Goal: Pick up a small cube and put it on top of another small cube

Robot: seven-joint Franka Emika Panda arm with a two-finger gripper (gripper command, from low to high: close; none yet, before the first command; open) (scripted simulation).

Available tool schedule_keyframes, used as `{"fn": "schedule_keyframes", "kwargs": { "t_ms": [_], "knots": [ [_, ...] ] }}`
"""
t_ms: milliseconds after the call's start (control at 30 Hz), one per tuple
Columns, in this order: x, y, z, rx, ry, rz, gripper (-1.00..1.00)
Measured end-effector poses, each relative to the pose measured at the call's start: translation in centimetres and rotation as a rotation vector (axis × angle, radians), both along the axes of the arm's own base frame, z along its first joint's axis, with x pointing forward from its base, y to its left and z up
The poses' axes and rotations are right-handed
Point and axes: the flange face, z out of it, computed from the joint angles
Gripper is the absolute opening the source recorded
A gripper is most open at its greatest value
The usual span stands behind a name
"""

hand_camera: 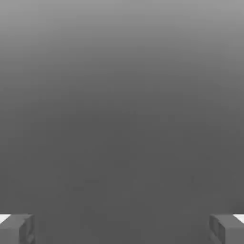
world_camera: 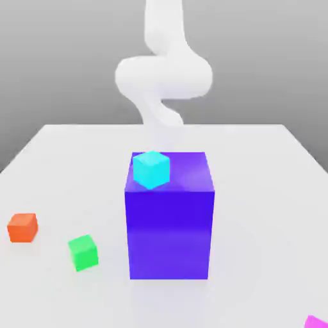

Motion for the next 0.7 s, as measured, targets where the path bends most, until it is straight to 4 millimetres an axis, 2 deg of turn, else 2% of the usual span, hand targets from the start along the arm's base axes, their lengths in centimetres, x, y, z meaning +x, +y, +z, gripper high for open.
{"fn": "schedule_keyframes", "kwargs": {
  "t_ms": [167, 367, 533, 700],
  "knots": [
    [6.0, 3.2, -5.4, -0.083, 0.116, 0.103, 0.00],
    [11.6, 7.4, -13.2, -0.168, 0.247, 0.240, 0.00],
    [15.0, 11.2, -20.5, -0.226, 0.353, 0.365, 0.00],
    [16.8, 15.5, -28.6, -0.275, 0.455, 0.506, 0.00]
  ]
}}
